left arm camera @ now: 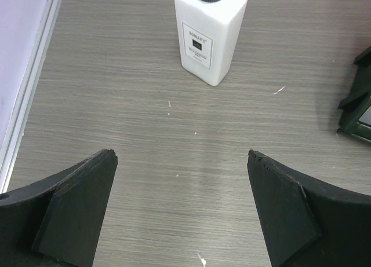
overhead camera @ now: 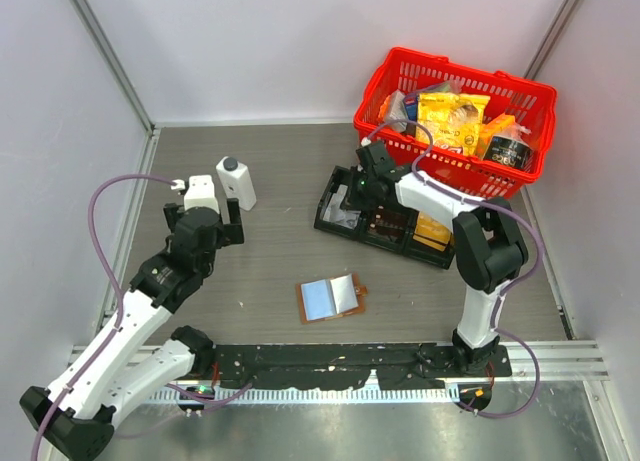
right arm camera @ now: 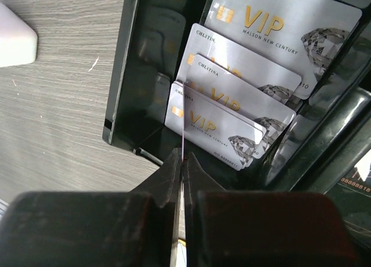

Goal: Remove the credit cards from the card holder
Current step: Place the credit card in the storage box.

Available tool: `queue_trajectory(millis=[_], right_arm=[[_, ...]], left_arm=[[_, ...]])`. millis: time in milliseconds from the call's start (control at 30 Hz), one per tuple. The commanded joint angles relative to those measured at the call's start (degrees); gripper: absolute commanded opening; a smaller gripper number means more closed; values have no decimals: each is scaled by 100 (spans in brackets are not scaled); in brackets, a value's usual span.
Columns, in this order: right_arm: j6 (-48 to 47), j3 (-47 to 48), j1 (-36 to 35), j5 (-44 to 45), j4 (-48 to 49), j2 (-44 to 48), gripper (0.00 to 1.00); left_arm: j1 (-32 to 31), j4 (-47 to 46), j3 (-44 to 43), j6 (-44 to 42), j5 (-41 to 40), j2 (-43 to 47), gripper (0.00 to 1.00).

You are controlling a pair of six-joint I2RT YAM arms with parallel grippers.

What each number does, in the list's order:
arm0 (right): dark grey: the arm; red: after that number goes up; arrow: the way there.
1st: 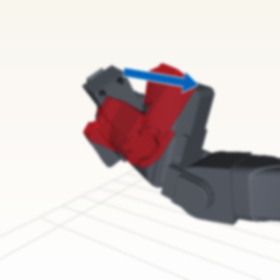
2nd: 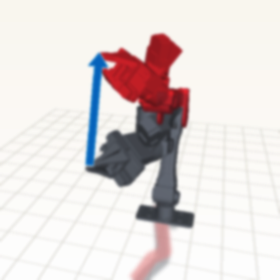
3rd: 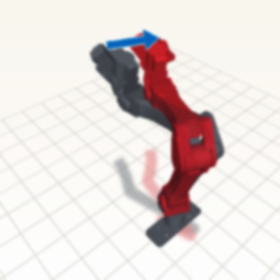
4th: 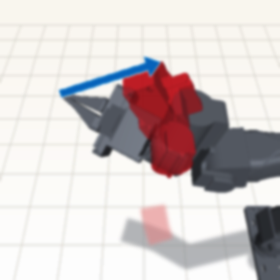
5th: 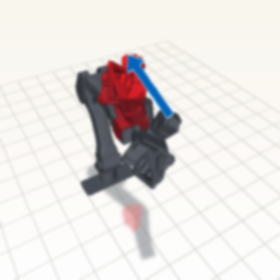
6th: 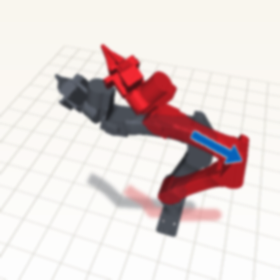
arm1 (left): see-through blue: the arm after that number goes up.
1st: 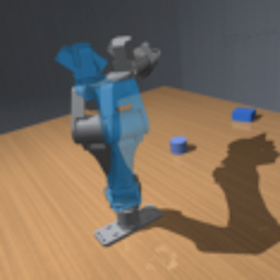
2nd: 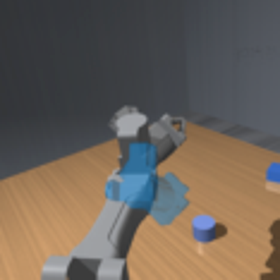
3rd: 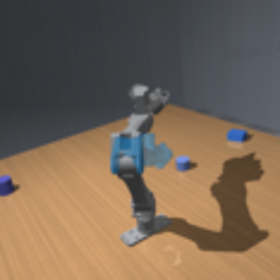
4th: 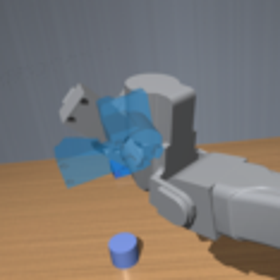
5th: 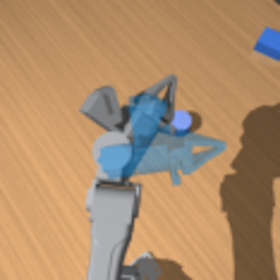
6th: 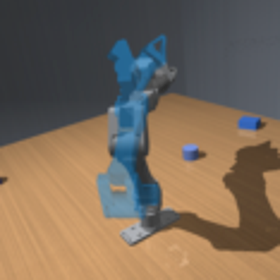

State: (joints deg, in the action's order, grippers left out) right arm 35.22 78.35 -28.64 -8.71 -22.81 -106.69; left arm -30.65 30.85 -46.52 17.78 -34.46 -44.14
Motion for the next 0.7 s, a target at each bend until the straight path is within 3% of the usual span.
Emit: queue_trajectory(millis=[0,100,133,200,433,667], right_arm=[[301,251,25,157,120,78,16],[204,199,26,597,-249,332,32],[152,120,43,738,-285,421,45],[73,-38,43,853,-382,728,54],[-375,-689,34,1828,-636,2511,61],[-1438,-1145,52,3761,-1252,4995,72]], left_arm=[[16,-325,12,6,-114,90,100],[42,-317,29,32,-114,116,100],[59,-308,29,50,-79,116,99],[121,-281,3,111,-44,81,100],[350,-80,-146,366,53,28,100],[350,859,-1006,402,-640,239,100]])
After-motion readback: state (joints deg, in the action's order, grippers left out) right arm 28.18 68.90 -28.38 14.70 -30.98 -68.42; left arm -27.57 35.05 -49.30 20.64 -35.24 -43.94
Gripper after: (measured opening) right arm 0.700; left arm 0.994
